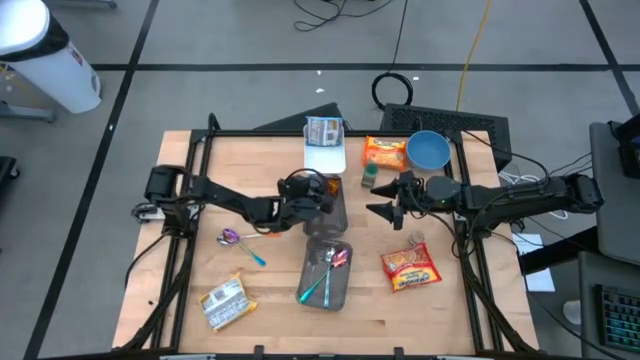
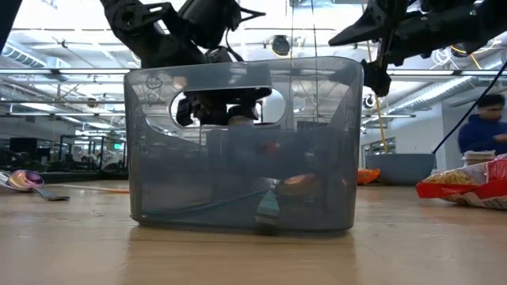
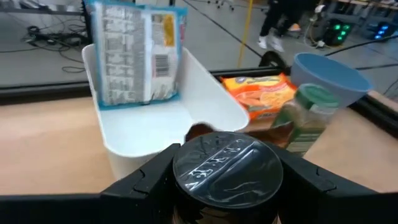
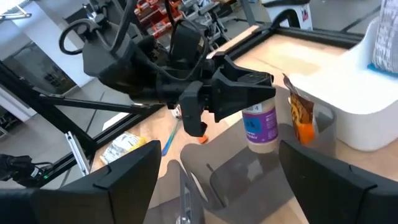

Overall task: Pick & Place Food Item
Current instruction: Put the black seasoning bottle into the top black bin

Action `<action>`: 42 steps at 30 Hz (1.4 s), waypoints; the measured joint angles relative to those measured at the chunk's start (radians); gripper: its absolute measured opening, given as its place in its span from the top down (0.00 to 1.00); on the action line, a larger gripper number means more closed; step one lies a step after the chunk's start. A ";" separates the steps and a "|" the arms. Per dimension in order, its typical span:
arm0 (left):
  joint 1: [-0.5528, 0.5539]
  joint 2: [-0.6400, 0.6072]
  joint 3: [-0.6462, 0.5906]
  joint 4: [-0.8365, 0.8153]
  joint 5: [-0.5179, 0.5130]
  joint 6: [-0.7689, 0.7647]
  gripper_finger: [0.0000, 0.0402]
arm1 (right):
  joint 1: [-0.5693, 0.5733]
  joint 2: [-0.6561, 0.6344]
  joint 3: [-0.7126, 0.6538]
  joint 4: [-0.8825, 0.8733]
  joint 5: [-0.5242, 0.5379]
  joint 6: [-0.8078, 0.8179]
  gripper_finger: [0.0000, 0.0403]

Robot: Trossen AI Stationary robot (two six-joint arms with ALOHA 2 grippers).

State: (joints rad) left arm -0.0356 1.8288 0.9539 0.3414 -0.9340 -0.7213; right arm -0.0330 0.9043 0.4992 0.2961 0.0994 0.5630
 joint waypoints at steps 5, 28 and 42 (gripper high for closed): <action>0.005 0.020 0.000 -0.007 -0.060 -0.026 0.48 | 0.000 0.000 0.000 -0.011 0.000 0.001 0.21; 0.076 0.029 0.000 -0.071 -0.055 -0.016 0.48 | 0.000 0.000 0.000 -0.044 0.002 -0.001 0.21; 0.075 0.076 0.000 0.005 -0.042 -0.018 0.48 | 0.000 0.000 0.000 -0.064 0.003 -0.002 0.21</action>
State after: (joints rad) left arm 0.0391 1.9053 0.9537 0.3466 -0.9760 -0.7394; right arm -0.0334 0.9039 0.4992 0.2325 0.1028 0.5615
